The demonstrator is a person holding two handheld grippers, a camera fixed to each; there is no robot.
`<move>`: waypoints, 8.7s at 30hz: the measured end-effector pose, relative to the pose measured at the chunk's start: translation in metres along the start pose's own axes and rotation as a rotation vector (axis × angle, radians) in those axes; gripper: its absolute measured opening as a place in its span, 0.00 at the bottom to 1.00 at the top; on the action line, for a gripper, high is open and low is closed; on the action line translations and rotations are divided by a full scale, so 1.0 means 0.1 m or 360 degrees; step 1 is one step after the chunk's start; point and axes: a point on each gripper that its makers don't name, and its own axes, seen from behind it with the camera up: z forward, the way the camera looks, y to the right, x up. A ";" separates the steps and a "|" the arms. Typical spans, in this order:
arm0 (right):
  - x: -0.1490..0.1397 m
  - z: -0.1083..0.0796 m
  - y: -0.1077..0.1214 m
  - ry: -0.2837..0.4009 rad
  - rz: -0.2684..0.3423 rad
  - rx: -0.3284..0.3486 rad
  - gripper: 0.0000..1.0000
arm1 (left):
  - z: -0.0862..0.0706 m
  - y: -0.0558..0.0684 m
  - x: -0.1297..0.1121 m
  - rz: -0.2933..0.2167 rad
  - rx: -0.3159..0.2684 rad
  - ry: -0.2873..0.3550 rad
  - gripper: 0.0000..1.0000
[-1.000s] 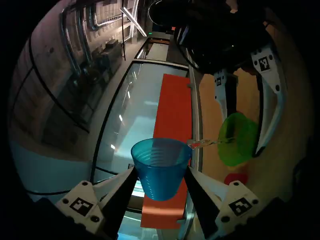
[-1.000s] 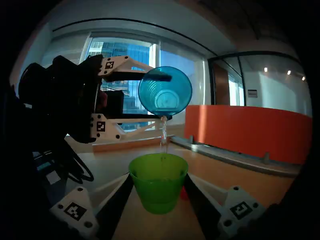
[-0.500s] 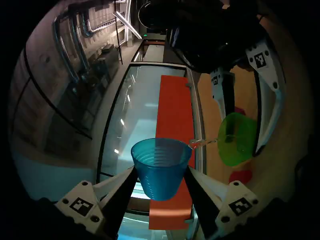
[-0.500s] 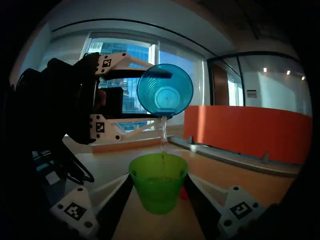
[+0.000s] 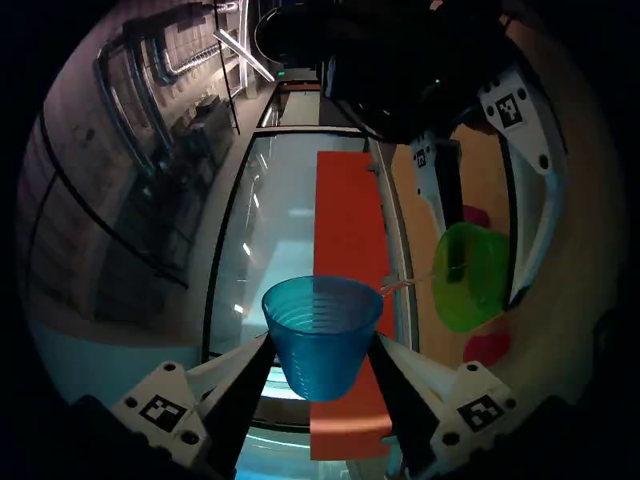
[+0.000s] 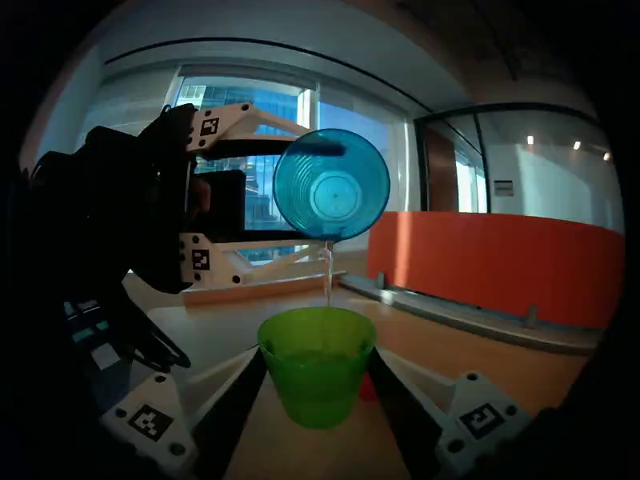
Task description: Pour water
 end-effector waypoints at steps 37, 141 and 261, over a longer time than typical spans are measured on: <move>0.01 -0.10 0.07 0.0012 0.0004 -0.0038 0.88 | 0.12 0.18 -0.23 -0.0670 -0.0075 -0.0033 0.80; -1.06 -0.60 0.85 -0.0676 0.0055 -0.0074 0.88 | 0.17 2.34 -0.40 -0.2018 -0.1155 -0.0245 0.81; -1.97 -1.02 0.94 -0.0986 0.0142 -0.0149 1.00 | 0.04 3.33 -0.36 -0.1959 -0.1531 -0.0503 0.92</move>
